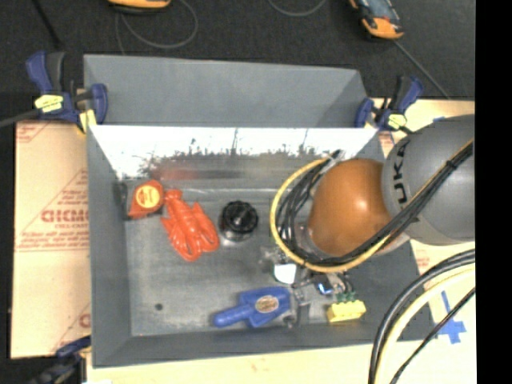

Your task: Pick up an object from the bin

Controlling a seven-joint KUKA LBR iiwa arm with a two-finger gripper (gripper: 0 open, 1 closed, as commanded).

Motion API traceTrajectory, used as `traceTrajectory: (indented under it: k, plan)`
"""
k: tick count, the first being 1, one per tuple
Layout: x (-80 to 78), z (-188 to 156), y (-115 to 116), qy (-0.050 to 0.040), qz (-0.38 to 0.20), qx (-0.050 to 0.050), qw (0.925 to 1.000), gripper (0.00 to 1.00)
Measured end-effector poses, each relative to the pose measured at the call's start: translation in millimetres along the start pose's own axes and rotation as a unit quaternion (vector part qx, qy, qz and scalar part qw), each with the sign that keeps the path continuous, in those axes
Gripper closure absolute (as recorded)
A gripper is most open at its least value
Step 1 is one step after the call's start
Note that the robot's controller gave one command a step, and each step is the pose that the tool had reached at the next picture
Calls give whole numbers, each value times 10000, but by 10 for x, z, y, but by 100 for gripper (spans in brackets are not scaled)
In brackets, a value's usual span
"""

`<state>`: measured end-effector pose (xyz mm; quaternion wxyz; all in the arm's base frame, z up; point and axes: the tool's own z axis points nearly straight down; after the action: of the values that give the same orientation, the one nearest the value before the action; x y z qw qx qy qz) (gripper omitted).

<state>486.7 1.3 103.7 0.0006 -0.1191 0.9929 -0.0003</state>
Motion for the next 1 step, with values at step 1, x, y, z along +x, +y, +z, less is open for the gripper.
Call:
traceTrajectory:
  k: [1]
  plan:
    - [-27,193,218,-18,-1740,6,9847,0]
